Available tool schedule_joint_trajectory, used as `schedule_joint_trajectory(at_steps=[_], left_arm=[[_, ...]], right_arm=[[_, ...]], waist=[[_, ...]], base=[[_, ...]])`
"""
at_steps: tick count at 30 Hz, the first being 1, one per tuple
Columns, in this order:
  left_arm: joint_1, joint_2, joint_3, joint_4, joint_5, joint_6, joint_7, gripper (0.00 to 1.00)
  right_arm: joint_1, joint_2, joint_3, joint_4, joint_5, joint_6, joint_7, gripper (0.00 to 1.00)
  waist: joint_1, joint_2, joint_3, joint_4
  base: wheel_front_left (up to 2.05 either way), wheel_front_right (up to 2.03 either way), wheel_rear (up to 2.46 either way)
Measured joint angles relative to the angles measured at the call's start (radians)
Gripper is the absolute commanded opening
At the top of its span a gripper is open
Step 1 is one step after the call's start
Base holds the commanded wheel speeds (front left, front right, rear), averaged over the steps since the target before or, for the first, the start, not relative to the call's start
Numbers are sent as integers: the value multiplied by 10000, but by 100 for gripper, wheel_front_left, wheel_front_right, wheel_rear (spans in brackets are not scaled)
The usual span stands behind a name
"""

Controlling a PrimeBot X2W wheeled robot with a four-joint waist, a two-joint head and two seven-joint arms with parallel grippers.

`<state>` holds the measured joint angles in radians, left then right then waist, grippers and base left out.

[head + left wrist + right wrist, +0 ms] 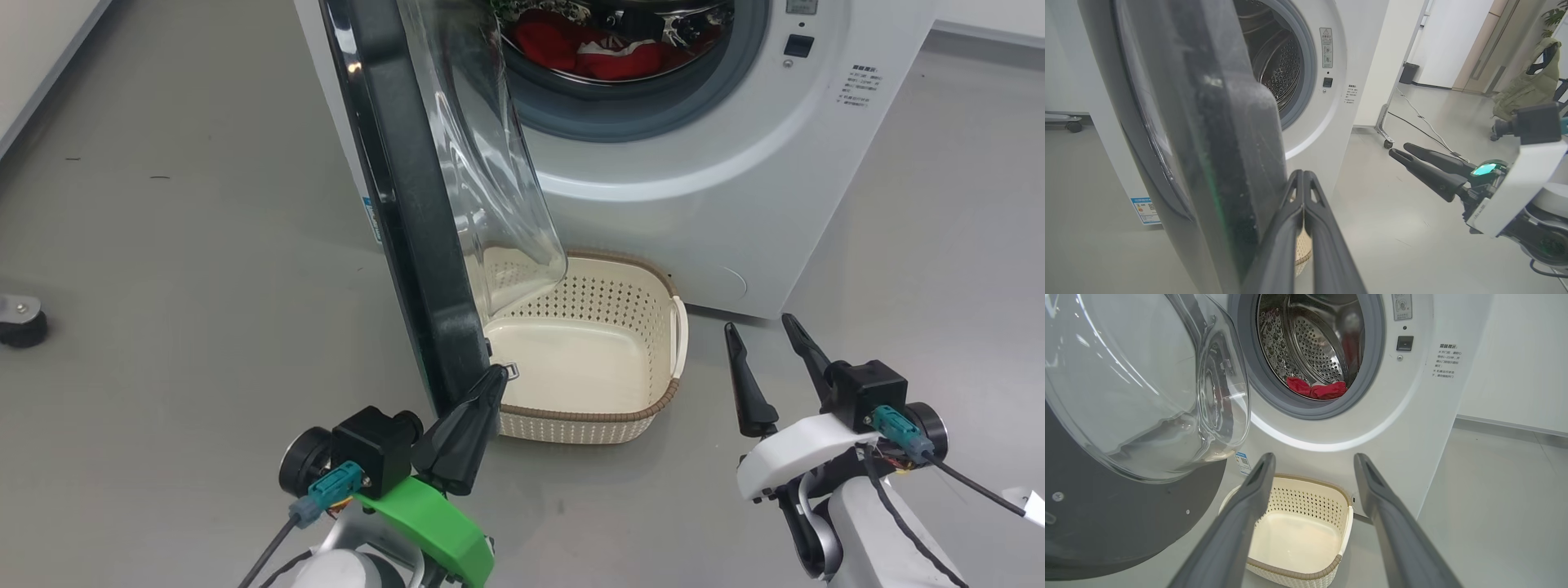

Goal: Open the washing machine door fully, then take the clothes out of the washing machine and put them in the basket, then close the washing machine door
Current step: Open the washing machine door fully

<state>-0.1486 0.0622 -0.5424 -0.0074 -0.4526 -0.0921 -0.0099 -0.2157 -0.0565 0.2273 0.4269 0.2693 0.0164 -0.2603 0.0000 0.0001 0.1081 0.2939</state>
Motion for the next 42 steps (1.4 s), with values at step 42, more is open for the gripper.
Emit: schedule_joint_trajectory(at_steps=[42], left_arm=[[-1,-29,1965,637,-182,1503,-982,0]], right_arm=[[-29,8,-316,-58,-94,2,-2,100]], waist=[[0,0,168,173]], base=[[0,0,0]])
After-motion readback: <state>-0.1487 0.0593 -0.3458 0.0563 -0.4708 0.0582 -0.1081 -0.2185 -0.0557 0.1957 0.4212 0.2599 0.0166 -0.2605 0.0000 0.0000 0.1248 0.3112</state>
